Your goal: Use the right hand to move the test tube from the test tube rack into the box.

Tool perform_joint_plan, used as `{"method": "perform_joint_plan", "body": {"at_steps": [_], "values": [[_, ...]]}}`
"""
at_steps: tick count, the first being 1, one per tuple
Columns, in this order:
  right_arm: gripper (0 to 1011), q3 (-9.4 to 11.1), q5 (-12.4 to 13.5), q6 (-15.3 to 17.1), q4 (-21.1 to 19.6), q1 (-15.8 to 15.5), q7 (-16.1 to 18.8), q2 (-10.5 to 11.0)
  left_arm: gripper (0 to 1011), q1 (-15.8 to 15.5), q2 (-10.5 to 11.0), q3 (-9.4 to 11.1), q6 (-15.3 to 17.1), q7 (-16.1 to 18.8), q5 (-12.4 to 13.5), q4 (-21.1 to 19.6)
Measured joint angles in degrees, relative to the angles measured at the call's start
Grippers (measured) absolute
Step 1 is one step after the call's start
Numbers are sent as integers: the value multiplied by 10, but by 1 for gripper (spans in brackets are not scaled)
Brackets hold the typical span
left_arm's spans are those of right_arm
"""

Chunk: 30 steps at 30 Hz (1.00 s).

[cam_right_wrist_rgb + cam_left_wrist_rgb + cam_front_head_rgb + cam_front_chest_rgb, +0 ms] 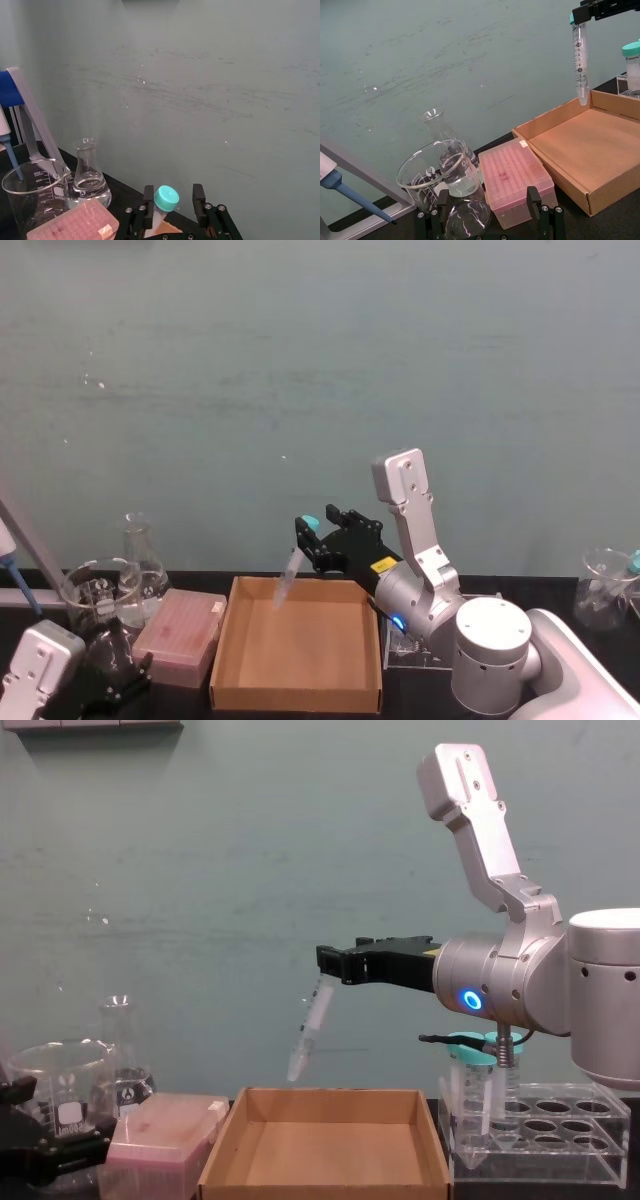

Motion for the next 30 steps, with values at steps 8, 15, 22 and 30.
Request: {"method": "perform_joint_plan", "body": {"at_steps": [8,15,22,30], "values": [[716,0,1,0,-2,-1,1,0,1000,0,0,0,0,0,0,0],[918,1,2,0,-3,-1,2,1,1000,0,0,0,0,0,0,0],[1000,1,2,0,-3,-1,2,1,1000,0,0,0,0,0,0,0],[1000,2,1,-5,-18,-10,2,5,1000,0,0,0,0,0,0,0]]}}
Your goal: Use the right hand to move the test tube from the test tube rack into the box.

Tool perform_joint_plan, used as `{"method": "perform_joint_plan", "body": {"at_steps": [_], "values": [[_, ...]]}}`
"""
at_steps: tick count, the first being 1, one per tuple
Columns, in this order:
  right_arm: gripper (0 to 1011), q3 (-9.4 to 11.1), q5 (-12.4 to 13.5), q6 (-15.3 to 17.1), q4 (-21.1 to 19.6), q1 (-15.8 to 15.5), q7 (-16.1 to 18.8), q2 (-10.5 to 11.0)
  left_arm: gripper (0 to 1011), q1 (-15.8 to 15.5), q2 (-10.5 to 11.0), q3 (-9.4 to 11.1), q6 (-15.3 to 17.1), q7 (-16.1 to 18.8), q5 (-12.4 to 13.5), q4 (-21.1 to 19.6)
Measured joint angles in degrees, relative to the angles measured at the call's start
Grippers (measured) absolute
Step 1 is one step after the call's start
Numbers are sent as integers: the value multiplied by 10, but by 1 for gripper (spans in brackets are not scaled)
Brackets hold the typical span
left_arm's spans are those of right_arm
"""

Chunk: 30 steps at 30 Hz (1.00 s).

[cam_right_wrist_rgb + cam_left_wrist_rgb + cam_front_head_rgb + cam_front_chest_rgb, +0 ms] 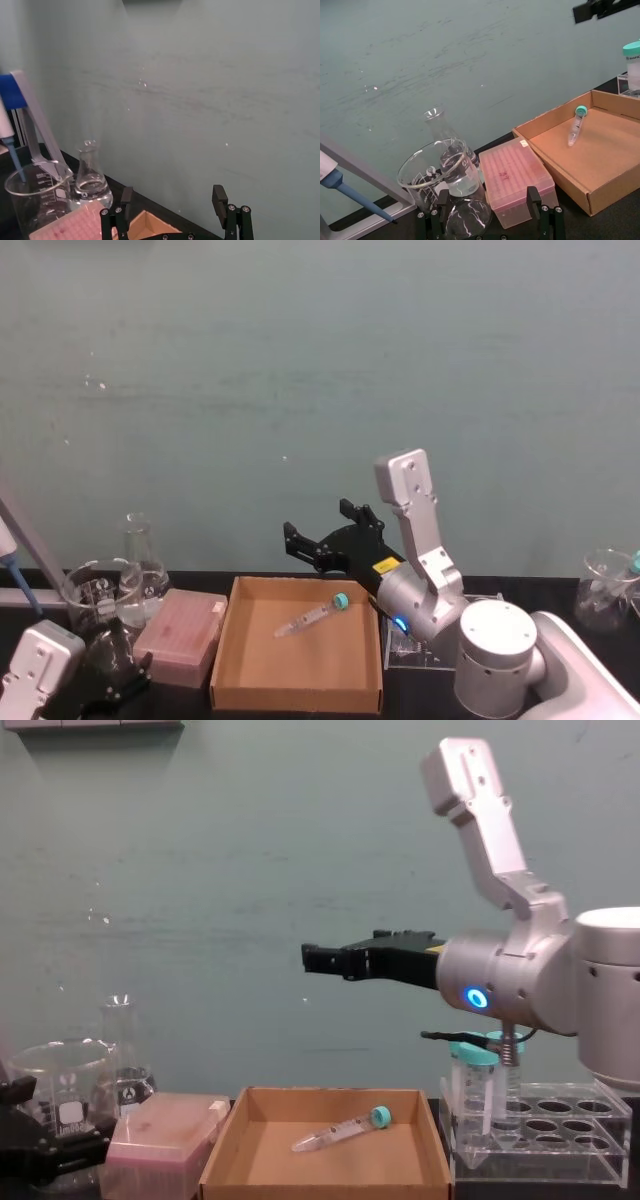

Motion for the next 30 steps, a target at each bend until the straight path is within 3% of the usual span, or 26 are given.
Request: {"method": "perform_joint_plan", "body": {"at_steps": [3,9,13,17,22,30], "values": [[1000,3,-1,-9,-27,-15,0,8,1000,0,0,0,0,0,0,0],[1000,21,2,-25,-121,-64,-6,33,1000,0,0,0,0,0,0,0],[1000,44,6,-27,-194,-109,-17,57,1000,0,0,0,0,0,0,0],[1000,66,6,-21,-241,-146,-33,74,1000,0,0,0,0,0,0,0],[1000,100,-2,5,-271,-189,-66,83,1000,0,0,0,0,0,0,0],[1000,138,-8,64,-269,-217,-105,71,1000,0,0,0,0,0,0,0]]}}
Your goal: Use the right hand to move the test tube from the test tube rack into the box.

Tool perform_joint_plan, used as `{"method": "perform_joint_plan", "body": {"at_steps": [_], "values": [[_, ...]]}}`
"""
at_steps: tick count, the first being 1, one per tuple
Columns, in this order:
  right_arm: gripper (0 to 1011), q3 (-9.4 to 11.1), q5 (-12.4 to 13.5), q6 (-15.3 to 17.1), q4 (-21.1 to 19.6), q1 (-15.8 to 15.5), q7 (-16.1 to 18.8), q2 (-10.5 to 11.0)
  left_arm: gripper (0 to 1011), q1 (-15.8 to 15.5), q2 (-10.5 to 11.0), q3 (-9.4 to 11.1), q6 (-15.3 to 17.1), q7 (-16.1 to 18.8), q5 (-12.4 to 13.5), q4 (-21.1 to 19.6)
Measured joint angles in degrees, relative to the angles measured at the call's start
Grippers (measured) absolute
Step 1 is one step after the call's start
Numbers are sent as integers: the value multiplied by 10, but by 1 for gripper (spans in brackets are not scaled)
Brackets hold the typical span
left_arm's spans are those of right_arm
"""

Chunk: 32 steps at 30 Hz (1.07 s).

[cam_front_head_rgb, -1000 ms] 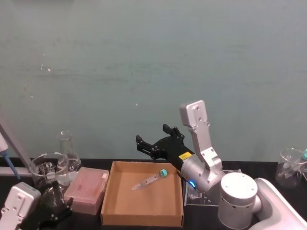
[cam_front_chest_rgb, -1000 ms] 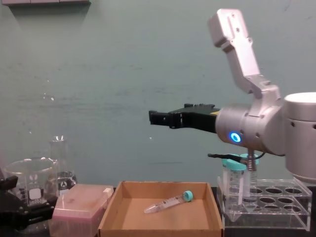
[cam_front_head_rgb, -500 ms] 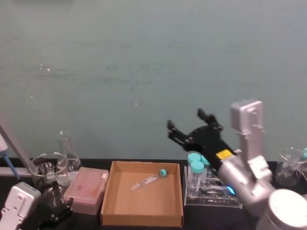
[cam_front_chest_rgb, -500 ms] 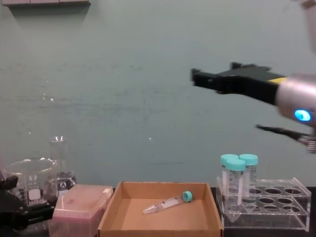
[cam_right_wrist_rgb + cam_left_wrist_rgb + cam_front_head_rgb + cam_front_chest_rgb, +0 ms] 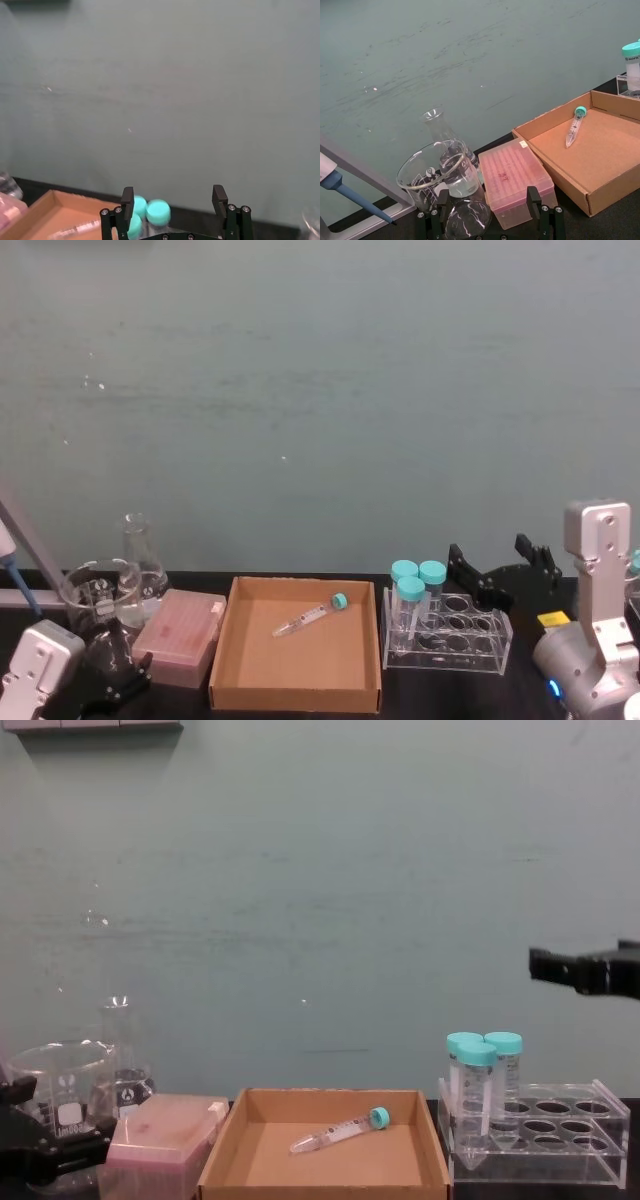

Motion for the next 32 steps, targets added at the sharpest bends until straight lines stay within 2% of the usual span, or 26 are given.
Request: {"method": "perform_joint_plan", "body": {"at_steps": [8,32], "values": [[1000,12,-7,20,9,-5,-2,-13,1000,0,0,0,0,0,0,0],[1000,11,-6,20,10,-4,-1,-12,1000,0,0,0,0,0,0,0]]}}
